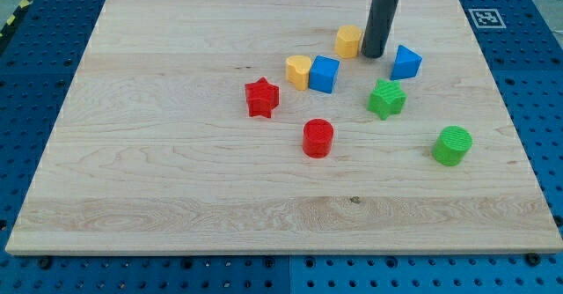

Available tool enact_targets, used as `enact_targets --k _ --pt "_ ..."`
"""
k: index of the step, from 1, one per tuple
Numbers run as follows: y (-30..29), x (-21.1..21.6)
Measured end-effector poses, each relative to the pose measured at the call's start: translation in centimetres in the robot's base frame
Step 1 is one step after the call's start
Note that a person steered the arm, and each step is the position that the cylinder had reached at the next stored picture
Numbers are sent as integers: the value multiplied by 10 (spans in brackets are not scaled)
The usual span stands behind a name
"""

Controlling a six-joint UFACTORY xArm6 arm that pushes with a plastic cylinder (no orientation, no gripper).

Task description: Push the yellow hexagon towards left

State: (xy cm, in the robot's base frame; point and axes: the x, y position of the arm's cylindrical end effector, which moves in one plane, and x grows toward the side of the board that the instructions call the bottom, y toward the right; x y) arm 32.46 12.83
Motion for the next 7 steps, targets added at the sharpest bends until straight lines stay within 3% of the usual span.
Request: enact_targets --k 3,5,7 --pt "-33 -19" --pt "-11 -70" --pt "-45 -49"
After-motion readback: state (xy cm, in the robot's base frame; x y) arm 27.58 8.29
